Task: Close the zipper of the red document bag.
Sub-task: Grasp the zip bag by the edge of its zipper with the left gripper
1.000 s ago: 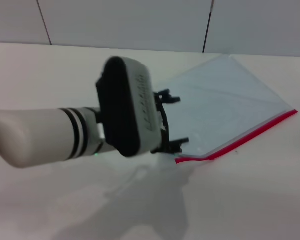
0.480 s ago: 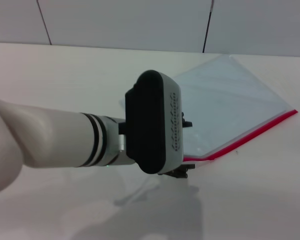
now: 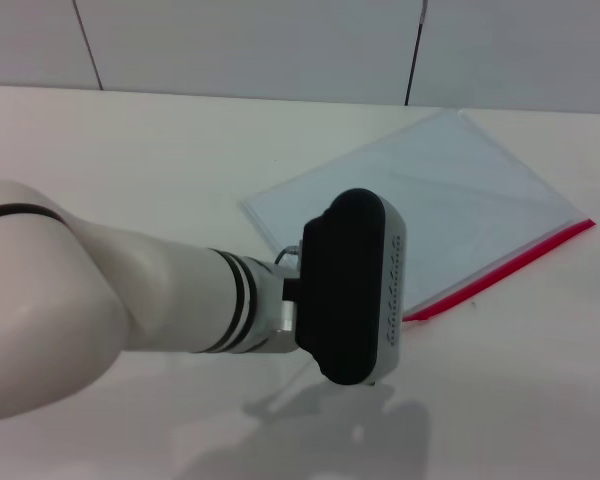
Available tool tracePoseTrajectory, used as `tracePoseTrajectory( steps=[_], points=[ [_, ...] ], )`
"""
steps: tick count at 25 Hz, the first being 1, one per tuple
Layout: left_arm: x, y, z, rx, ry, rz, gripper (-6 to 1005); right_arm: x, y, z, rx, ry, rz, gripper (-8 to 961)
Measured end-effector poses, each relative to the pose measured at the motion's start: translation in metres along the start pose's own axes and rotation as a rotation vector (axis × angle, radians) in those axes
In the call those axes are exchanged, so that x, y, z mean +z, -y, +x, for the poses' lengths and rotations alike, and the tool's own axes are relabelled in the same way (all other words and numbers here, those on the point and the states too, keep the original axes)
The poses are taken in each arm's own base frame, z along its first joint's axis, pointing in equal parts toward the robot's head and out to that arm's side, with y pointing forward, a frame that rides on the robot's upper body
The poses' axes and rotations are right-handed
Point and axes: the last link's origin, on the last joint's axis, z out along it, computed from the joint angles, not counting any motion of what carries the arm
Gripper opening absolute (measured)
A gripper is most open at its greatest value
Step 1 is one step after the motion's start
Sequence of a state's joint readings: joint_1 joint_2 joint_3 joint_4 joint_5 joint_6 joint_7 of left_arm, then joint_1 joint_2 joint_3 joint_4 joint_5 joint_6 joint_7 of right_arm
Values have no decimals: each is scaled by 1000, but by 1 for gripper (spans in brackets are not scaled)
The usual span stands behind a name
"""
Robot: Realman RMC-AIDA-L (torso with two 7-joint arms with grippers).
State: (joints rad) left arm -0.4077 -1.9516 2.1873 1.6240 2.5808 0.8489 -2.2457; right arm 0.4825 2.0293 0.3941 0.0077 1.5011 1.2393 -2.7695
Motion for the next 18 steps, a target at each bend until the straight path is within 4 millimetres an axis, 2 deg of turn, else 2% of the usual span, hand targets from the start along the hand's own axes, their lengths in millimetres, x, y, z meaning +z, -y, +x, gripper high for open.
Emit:
tracePoseTrajectory(
  steps=[8, 18],
  points=[
    [10, -2, -12, -19, 36, -19, 879, 2, -1, -1, 0, 2, -5, 886],
    [18, 4, -22, 15, 39, 26, 879, 1, -1, -1, 1, 2, 0, 885]
  ],
)
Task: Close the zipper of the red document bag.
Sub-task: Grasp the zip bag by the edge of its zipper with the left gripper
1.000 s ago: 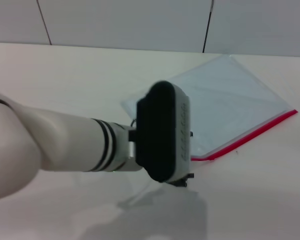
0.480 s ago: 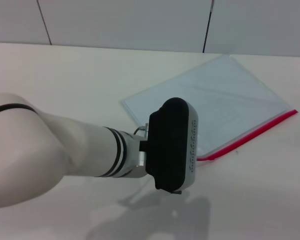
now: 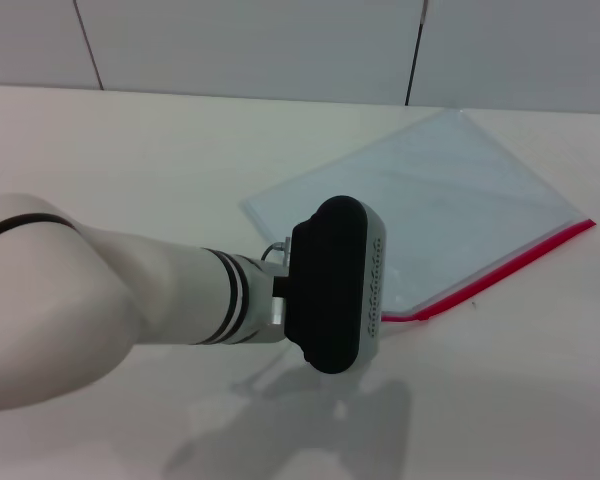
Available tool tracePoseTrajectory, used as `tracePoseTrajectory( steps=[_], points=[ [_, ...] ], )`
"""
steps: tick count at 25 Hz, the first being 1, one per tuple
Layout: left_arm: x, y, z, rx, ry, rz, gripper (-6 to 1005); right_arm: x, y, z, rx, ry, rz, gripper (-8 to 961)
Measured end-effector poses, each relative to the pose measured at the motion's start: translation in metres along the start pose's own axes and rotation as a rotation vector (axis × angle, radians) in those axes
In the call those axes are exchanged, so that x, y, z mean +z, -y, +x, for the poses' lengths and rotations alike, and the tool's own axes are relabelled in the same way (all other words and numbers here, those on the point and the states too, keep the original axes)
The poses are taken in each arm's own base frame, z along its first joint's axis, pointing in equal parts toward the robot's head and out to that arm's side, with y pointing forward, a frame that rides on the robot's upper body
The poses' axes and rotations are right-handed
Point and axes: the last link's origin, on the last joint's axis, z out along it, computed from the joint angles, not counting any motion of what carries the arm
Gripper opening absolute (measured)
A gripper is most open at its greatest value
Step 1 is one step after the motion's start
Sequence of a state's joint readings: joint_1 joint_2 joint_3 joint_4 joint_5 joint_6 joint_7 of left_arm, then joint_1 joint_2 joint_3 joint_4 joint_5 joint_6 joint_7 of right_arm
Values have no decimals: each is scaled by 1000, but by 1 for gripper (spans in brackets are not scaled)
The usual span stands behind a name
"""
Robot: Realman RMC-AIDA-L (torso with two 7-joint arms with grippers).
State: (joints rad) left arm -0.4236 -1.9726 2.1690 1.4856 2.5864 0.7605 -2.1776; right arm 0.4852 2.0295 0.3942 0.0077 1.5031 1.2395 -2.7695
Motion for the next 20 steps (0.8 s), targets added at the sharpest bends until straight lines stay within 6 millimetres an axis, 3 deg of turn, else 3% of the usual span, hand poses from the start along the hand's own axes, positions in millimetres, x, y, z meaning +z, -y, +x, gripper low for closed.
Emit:
tracePoseTrajectory(
  steps=[9, 20],
  points=[
    [9, 6, -10, 4, 9, 30, 879, 0, 0, 0, 1, 2, -1, 886],
    [18, 11, -9, -5, -32, 36, 878, 1, -2, -1, 4, 5, -5, 885]
  ],
)
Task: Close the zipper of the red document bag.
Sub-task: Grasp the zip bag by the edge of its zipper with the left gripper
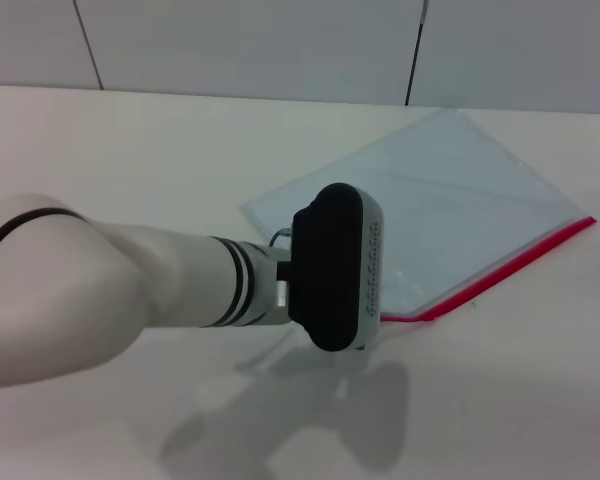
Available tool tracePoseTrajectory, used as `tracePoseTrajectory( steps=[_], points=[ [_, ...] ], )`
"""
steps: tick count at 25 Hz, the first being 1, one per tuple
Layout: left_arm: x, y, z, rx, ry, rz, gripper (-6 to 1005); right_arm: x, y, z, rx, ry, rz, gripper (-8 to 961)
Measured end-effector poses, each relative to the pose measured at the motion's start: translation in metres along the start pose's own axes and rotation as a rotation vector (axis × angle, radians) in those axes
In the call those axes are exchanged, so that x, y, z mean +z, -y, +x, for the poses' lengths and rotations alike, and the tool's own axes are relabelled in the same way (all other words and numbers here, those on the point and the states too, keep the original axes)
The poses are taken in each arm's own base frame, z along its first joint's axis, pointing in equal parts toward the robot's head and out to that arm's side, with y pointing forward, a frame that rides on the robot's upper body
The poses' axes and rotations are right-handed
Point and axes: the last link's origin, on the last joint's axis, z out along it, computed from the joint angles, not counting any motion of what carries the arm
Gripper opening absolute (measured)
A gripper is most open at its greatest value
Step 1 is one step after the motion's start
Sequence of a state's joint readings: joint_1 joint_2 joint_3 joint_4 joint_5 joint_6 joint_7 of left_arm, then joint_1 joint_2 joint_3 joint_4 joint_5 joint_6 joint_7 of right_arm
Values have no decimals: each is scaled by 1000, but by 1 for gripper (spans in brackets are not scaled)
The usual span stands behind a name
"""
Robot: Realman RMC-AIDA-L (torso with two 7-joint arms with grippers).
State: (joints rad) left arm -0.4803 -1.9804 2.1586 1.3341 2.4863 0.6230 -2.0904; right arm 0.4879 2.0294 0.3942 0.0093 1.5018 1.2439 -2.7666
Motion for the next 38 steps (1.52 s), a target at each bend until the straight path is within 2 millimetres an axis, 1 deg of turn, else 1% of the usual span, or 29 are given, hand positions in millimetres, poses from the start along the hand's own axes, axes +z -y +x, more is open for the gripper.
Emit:
tracePoseTrajectory(
  steps=[6, 12, 23, 28, 33, 38],
  points=[
    [4, 2, -1, -2, -16, 1, 878, 0, 0, 0, 1, 0, 0, 884],
    [9, 0, -6, -22, -3, -13, 879, 0, 0, 0, 3, 0, 1, 886],
    [16, 1, -11, -41, 11, -17, 709, 0, 0, 0, 6, 2, 0, 885],
    [17, 1, -10, -45, 11, -16, 496, -1, 0, 0, 7, 3, 0, 885],
    [17, 2, -10, -44, 9, -13, 256, -1, 0, 0, 7, 4, 0, 884],
    [18, 2, -13, -50, 14, -7, 89, -1, 0, 0, 6, 4, 0, 884]
  ],
)
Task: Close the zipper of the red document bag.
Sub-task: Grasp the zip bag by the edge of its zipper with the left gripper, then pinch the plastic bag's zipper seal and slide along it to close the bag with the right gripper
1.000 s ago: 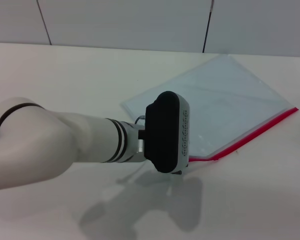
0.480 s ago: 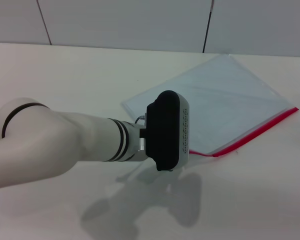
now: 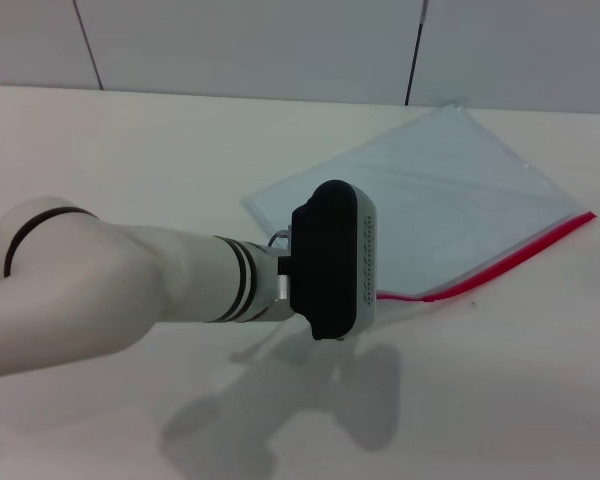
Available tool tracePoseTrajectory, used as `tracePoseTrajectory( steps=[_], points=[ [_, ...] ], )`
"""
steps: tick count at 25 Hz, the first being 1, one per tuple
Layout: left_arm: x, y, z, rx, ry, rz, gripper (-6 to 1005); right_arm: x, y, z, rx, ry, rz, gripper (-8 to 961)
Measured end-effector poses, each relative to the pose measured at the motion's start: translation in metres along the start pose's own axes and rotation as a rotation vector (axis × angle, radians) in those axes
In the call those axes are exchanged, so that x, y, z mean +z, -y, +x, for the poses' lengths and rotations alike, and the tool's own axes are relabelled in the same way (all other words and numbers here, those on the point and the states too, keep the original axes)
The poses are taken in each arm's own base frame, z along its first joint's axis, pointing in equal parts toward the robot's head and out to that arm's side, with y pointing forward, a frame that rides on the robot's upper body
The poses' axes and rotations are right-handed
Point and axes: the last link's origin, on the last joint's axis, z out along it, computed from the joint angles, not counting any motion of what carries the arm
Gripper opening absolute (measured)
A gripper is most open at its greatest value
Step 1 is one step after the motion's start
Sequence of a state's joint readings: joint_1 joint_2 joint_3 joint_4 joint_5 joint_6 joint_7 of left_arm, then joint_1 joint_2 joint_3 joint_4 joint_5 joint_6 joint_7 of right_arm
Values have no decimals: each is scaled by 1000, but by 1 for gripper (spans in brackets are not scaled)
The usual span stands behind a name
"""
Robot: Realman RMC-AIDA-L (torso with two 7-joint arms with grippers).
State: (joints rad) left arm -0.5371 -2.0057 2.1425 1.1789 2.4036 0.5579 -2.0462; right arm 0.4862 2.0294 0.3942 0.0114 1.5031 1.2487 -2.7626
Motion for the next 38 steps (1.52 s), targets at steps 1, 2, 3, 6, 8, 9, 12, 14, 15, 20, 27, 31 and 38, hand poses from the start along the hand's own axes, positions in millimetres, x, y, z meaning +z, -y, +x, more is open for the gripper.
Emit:
tracePoseTrajectory(
  steps=[1, 2, 3, 6, 8, 9, 12, 14, 15, 20, 27, 31, 38],
  points=[
    [0, 0, 0, -2, 1, 1, 56, 0, 0, 0, 0, 0, 0, 885],
    [1, 0, 0, -5, 0, 3, 55, 0, 0, 0, -1, 0, -1, 885],
    [1, 0, 0, -7, -1, 5, 53, 0, 0, 0, -3, 0, -3, 886],
    [2, 0, 0, -14, -12, 28, 52, 0, -3, 1, -15, -5, -21, 886],
    [1, 1, -1, -25, -24, 64, 52, 0, -8, 2, -31, -13, -60, 886],
    [0, 1, -3, -31, -28, 78, 52, 1, -11, 1, -39, -14, -82, 886],
    [-3, 3, -5, -52, -60, 161, 52, 5, -24, -4, -91, 9, -193, 885],
    [-5, 3, -9, -55, -74, 218, 52, 8, -34, -8, -134, 21, -281, 885],
    [-7, 4, -11, -55, -80, 256, 52, 10, -41, -9, -157, 23, -329, 885],
    [-15, 3, -17, -53, -109, 377, 52, 18, -78, -5, -332, -2, -589, 885],
    [-19, 0, -16, -42, -132, 433, 52, 19, -119, 5, -582, 18, -872, 884],
    [-21, 1, -13, -42, -140, 438, 52, 19, -129, 10, -653, -8, -981, 884],
    [-26, -1, -11, -42, -153, 447, 51, 20, -141, 16, -750, -41, -1118, 885]
  ],
)
